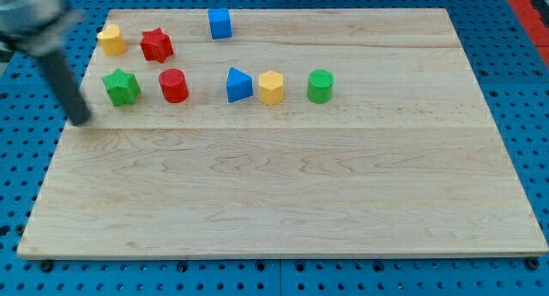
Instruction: Slide the red star above the green circle
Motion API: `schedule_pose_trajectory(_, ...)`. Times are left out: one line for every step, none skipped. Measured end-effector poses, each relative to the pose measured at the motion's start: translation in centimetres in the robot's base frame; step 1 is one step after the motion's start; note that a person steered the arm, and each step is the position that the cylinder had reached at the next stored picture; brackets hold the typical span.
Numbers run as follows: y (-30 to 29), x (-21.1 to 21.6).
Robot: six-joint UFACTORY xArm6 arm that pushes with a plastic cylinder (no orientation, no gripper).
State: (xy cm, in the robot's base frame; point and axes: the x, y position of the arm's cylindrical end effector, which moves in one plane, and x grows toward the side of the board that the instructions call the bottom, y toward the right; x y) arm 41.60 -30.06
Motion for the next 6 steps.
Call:
schedule_pose_trajectory(-0.1, -6.6)
schedule_pose_trajectory(0.2, -14.3)
schedule_pose_trajectory(4.5, -18.1)
schedule_pose_trajectory(7.8, -15.2)
schedule_pose_trajectory(9.6, -13.0)
schedule_pose_trajectory(20.3, -12.5)
